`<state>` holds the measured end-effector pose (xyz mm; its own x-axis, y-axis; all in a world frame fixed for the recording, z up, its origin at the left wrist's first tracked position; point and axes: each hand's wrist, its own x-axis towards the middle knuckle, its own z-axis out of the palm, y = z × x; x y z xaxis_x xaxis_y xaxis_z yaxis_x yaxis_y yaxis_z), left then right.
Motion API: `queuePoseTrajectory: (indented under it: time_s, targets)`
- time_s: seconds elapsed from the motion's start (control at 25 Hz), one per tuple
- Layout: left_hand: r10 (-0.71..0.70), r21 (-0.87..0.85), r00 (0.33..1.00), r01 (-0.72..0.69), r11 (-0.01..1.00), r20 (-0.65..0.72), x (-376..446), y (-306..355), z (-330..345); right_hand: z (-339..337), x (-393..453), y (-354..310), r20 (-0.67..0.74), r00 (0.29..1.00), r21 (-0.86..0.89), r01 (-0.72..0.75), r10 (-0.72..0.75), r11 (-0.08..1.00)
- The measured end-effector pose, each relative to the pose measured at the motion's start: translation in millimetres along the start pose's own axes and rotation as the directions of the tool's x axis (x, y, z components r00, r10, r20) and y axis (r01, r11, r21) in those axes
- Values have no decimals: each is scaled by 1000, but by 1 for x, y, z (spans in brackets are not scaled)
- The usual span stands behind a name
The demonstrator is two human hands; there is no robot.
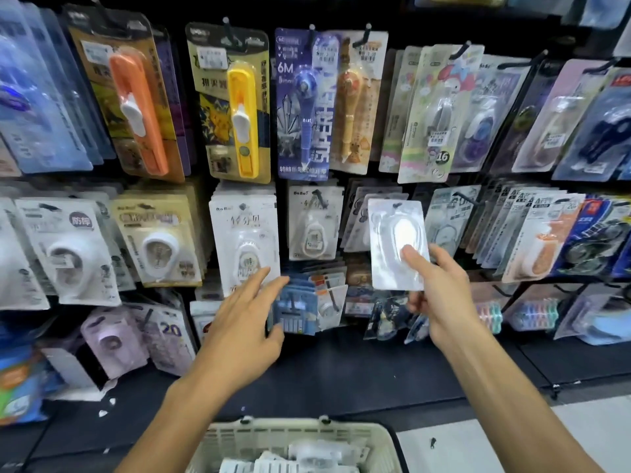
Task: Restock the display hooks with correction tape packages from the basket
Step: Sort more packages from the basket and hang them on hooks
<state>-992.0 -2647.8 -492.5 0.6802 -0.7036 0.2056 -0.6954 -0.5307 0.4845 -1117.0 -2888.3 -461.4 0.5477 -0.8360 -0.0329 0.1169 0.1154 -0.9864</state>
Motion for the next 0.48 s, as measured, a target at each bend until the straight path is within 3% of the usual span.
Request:
queuePoseTrajectory:
  time_s: [0.08, 0.12, 0.2, 0.24, 0.28, 0.32, 0.36, 0.4, 0.44, 0.48]
  targets:
    - [-6, -13, 1000, 6, 1000, 10, -3, -8, -1, -1, 1, 16, 9, 989, 169, -150, 150, 974]
    - [-28, 0, 999, 28, 1000, 41, -4, -16, 1, 0, 0, 33, -4, 977, 151, -208, 211, 966]
    - [-128, 15, 976, 127, 992, 175, -15, -38, 14, 4, -15, 83, 7, 963, -138, -265, 268, 954]
    - [-179, 19, 952, 180, 983, 250, -25, -49, 25, 7, -27, 110, 97, 950, -332, -249, 296, 910]
    - [-224, 43, 911, 223, 974, 345, -42, -62, 41, 6, -43, 139, 242, 902, -539, -181, 357, 823]
    - [-255, 102, 854, 235, 967, 454, -62, -75, 60, 2, -58, 169, 392, 805, -746, -5, 445, 666]
    - [-283, 180, 770, 219, 959, 571, -84, -89, 80, -6, -72, 201, 497, 663, -855, 263, 559, 447]
    - [-315, 247, 665, 197, 949, 677, -108, -102, 98, -19, -87, 231, 526, 509, -815, 530, 682, 234]
    - [-341, 282, 563, 193, 940, 753, -130, -115, 113, -34, -101, 259, 508, 389, -691, 717, 769, 94]
    - [-355, 291, 490, 204, 935, 796, -148, -127, 126, -51, -114, 280, 481, 332, -571, 821, 811, 3]
